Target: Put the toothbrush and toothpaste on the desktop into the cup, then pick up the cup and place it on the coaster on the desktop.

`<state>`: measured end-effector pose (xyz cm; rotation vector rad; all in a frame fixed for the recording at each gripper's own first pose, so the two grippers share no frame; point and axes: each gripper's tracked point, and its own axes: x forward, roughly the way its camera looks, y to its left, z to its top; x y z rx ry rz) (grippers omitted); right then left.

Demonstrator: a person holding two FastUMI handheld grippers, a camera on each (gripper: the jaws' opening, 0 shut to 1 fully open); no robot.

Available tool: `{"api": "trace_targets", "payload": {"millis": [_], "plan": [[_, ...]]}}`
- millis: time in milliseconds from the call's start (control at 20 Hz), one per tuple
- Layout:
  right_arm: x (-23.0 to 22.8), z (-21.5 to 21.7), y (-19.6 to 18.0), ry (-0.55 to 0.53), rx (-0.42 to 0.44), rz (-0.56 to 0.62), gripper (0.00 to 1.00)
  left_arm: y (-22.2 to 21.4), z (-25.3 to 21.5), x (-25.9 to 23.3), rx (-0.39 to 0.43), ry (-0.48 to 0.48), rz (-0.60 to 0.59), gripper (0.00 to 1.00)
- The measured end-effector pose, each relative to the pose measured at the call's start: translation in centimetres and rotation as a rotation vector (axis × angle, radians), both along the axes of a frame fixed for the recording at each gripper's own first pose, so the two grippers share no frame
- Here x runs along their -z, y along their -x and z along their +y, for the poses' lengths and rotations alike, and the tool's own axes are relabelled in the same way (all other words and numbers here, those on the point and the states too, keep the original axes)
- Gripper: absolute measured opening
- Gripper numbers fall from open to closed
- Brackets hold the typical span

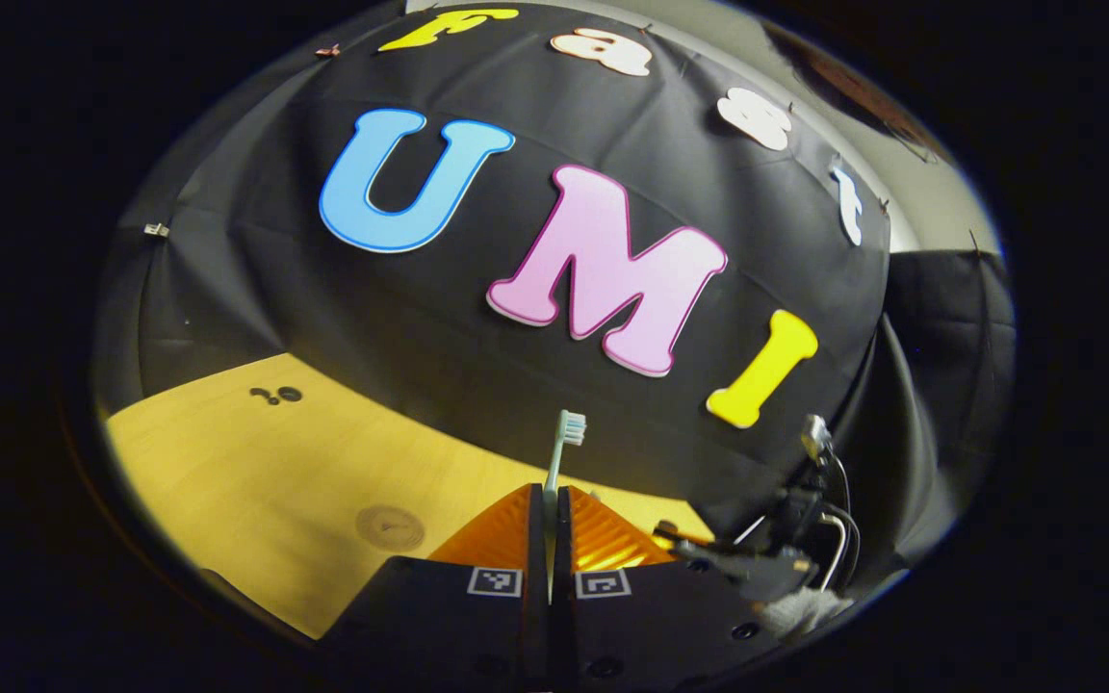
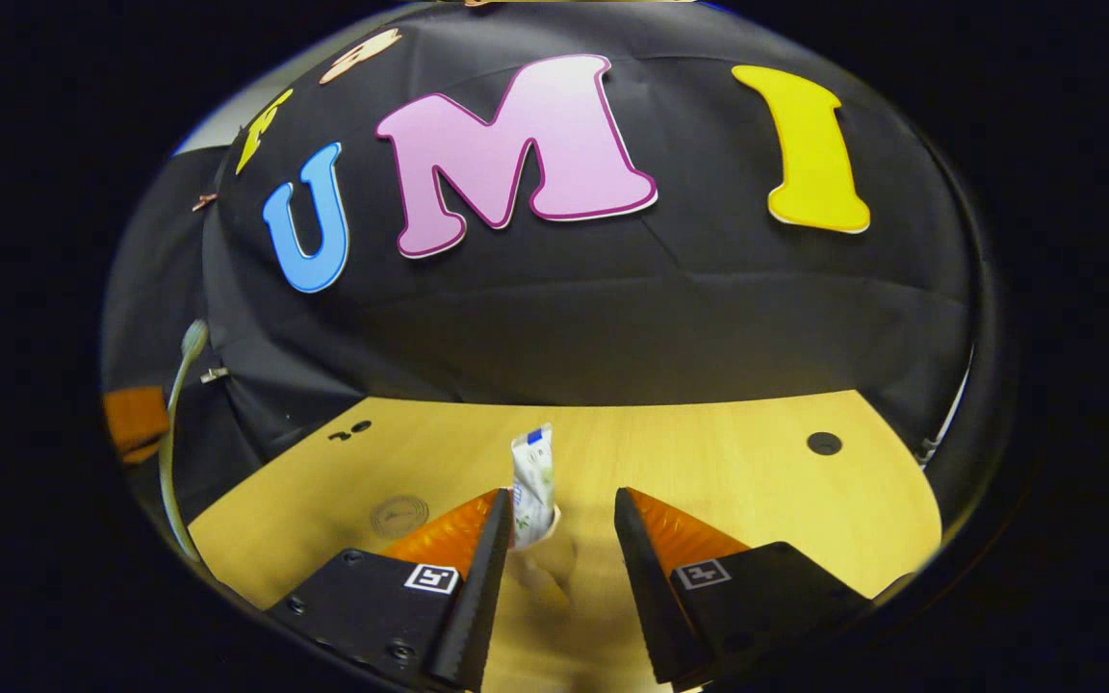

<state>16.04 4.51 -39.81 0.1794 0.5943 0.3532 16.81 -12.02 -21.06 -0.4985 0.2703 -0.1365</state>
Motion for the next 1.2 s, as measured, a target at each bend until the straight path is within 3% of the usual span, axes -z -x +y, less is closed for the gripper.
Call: {"api": "trace_targets", "payload": {"millis": [200,400,650,950,1200], "plan": [[0.7,-1.7,5.3,-0.117,0.053,0.124,0.66,-5.6,-1.8,-1.4,-0.039,0.106,-0.114,0.06],[3.2,-4.9,9.3,-0.098,0.085,0.192,0.66,-10.3,-2.7,-0.5,-0.102,0.219,-0.143,0.06],[3.3,-7.7,11.0,-0.109,0.114,0.21,0.66,-14.1,-4.2,4.5,-0.164,0.303,-0.106,0.06],[3.7,-9.8,11.7,-0.098,0.123,0.214,0.66,-16.7,-4.7,11.6,-0.218,0.226,-0.048,0.06],[4.1,-10.6,11.8,-0.079,0.116,0.209,0.66,-16.2,-5.6,15.2,-0.178,0.084,-0.045,0.06]]}}
